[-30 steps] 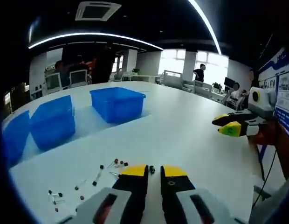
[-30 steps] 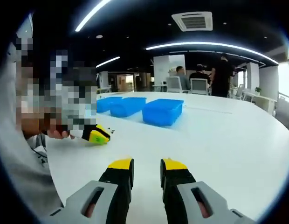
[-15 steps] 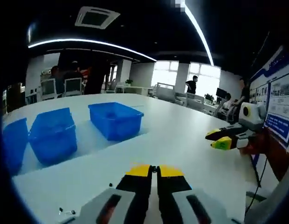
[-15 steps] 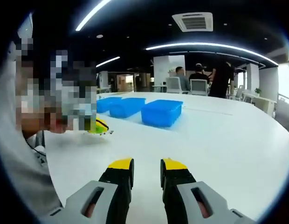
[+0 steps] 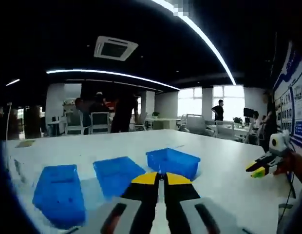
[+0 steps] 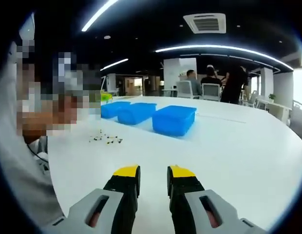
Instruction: Pick up the resistors one by one and place each resistor into its matching bin, sorting the parts by color and model until every resistor is separated into the correct bin for its type
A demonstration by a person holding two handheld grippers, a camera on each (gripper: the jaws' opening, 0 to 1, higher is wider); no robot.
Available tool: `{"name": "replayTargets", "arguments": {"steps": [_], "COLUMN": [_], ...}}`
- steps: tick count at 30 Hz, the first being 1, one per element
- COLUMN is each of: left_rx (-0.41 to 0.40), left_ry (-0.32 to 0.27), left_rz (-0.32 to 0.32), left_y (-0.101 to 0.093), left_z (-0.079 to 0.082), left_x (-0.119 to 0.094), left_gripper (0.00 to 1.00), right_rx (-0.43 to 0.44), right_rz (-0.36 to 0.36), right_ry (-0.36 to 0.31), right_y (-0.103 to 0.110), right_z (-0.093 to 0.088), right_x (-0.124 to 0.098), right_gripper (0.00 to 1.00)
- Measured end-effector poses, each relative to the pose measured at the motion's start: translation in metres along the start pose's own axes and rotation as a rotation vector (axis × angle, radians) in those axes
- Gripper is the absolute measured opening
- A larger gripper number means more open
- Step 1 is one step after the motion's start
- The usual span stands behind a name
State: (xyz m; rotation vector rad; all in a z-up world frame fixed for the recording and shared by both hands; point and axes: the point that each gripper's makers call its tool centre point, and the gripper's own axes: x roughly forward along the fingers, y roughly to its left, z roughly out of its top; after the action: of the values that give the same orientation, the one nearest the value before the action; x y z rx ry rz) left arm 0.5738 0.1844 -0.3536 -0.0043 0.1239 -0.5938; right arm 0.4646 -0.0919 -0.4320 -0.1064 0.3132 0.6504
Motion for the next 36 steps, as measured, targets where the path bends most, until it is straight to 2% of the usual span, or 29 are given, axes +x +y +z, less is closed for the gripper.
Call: {"name": "replayTargets", "arguments": {"steps": [5,10,15,20,26,32,34,35,36], "left_rx": [0.030,0.042,0.021,-0.013,-0.045,-0.066,-0.119,-0.114,-0.119], "left_ry": [-0.038,-0.064,-0.072,-0.058,-0.036,-0.030,-0.018,-0.019,-0.014], "left_rz": [0.089,0.161,0.222,0.272,0.313,0.350,0.372,0.368,0.370], "left_y": [0.056,0.097,0.130,0.152,0.168,0.180,0.184,0.185,0.186], "left_z": [0.018,0.032,0.028,0.013,-0.001,-0.005,-0.009,-0.009,-0.011], "left_x": [-0.007,-0.009,-0.012,-0.016,-0.020,-0.026,-0.029,-0.029,-0.029], "left_gripper": [0.08,0.08,0.08,0.08,0.08,0.08,0.14,0.21,0.21], "right_rx": [-0.007,0.005,-0.002,0.005,0.009,0.005,0.009,0.010,0.011], "right_rz": [-0.001,-0.003,0.007,-0.011,-0.004,0.004,0.002,0.001,0.000], "right_ry": [-0.020,-0.043,-0.034,-0.028,-0.031,-0.028,-0.032,-0.035,-0.035], "right_y": [0.004,0.007,0.012,0.007,0.009,0.010,0.009,0.008,0.008], "right_z": [0.009,0.015,0.014,0.012,0.010,0.009,0.010,0.010,0.010], "right_x": [0.005,0.007,0.007,0.005,0.007,0.007,0.005,0.005,0.004], "right_gripper": [0.23,0.22,0.22,0.22,0.23,0.23,0.23,0.23,0.23]}}
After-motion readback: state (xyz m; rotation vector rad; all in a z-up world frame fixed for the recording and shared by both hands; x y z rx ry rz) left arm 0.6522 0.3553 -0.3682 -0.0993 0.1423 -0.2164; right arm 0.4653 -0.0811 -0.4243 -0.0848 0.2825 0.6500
